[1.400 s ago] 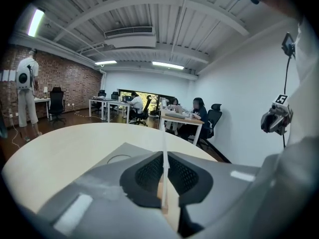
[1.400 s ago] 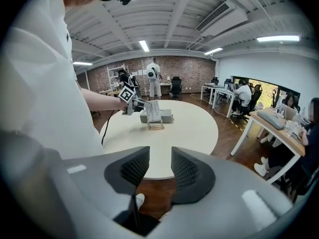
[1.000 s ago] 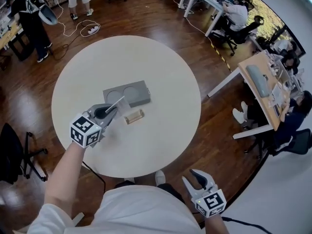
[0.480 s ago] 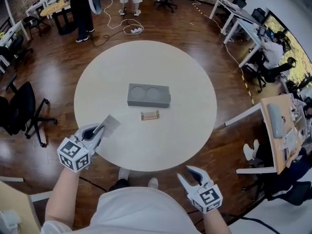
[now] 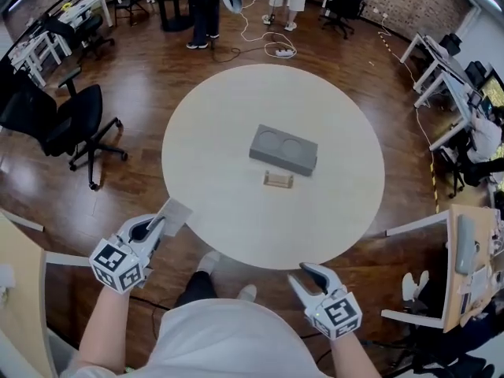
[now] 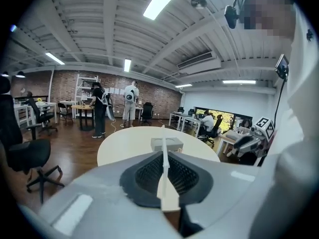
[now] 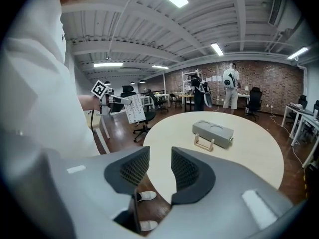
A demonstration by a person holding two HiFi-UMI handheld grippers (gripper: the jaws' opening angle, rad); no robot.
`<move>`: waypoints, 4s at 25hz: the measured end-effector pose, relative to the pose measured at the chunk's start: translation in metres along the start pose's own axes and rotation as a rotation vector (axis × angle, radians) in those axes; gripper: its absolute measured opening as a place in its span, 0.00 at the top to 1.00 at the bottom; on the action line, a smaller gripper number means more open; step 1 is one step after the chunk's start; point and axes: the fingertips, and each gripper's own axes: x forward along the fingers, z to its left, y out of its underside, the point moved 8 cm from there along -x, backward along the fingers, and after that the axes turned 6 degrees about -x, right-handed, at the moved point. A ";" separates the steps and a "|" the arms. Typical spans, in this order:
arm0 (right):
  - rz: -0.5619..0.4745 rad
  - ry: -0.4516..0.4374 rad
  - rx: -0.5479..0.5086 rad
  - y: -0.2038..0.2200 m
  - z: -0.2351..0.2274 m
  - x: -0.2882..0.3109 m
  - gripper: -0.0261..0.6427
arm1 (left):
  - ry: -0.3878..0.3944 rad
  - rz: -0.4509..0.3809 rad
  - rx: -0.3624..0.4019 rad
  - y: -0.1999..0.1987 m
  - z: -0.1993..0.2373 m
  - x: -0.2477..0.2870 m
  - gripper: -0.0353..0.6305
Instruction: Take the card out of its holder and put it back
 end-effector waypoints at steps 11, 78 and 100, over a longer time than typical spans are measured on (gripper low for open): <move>-0.019 0.047 0.012 -0.001 0.011 -0.012 0.75 | 0.105 0.019 0.068 -0.018 -0.001 0.018 0.92; 0.163 0.754 0.561 0.004 0.123 -0.046 0.75 | 0.903 0.409 0.464 -0.023 -0.043 0.415 0.92; 0.113 0.678 0.466 0.008 0.128 -0.049 0.75 | 0.667 0.252 0.446 -0.053 -0.012 0.341 0.73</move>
